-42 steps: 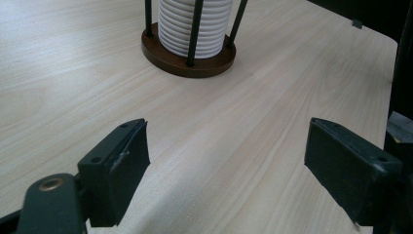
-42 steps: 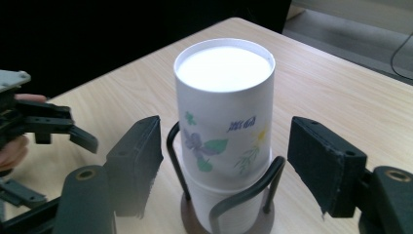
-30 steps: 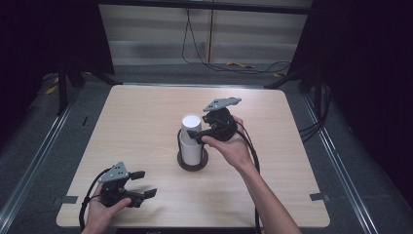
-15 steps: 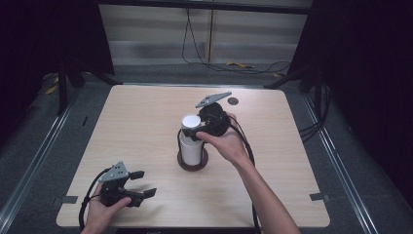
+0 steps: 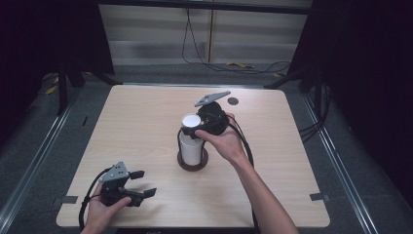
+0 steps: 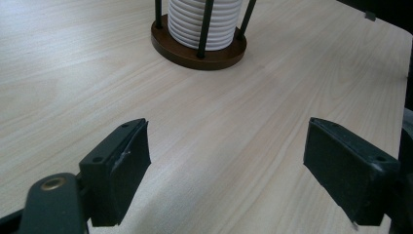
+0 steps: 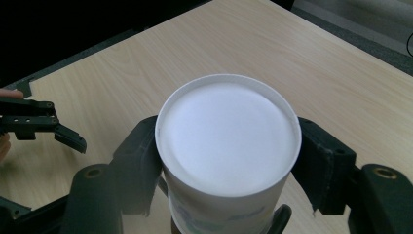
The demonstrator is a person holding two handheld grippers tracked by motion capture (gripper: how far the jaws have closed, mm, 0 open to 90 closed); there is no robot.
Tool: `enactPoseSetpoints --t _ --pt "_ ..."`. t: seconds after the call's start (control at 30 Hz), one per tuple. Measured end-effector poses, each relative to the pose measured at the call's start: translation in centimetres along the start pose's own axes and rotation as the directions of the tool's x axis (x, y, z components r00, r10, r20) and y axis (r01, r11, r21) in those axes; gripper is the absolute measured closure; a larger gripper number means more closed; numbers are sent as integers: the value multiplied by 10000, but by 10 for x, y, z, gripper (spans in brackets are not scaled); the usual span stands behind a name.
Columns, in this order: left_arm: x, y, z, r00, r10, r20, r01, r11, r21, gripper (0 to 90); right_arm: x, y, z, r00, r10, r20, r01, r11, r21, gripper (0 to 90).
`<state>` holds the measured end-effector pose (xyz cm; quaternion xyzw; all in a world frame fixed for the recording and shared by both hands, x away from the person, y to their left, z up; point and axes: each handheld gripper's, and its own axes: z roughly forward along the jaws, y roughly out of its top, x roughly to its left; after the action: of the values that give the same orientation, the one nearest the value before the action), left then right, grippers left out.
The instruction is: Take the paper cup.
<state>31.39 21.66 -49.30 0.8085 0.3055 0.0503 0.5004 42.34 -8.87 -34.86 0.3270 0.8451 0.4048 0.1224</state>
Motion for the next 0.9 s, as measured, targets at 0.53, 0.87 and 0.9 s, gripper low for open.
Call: enactPoseSetpoints --t 0.53,0.87,0.9 --pt "1 -1 1 9999 -94 91 94 9999 79 172 2 2 -5 10000 -8 96 11 9995 -329 335" --pt "1 -1 1 9999 -80 82 79 9999 99 171 2 4 -11 9997 160 201 -145 9973 -718 346" --pt "2 -1 1 9999 -75 77 74 9999 113 171 2 4 -11 9997 151 211 -136 9975 -698 347"
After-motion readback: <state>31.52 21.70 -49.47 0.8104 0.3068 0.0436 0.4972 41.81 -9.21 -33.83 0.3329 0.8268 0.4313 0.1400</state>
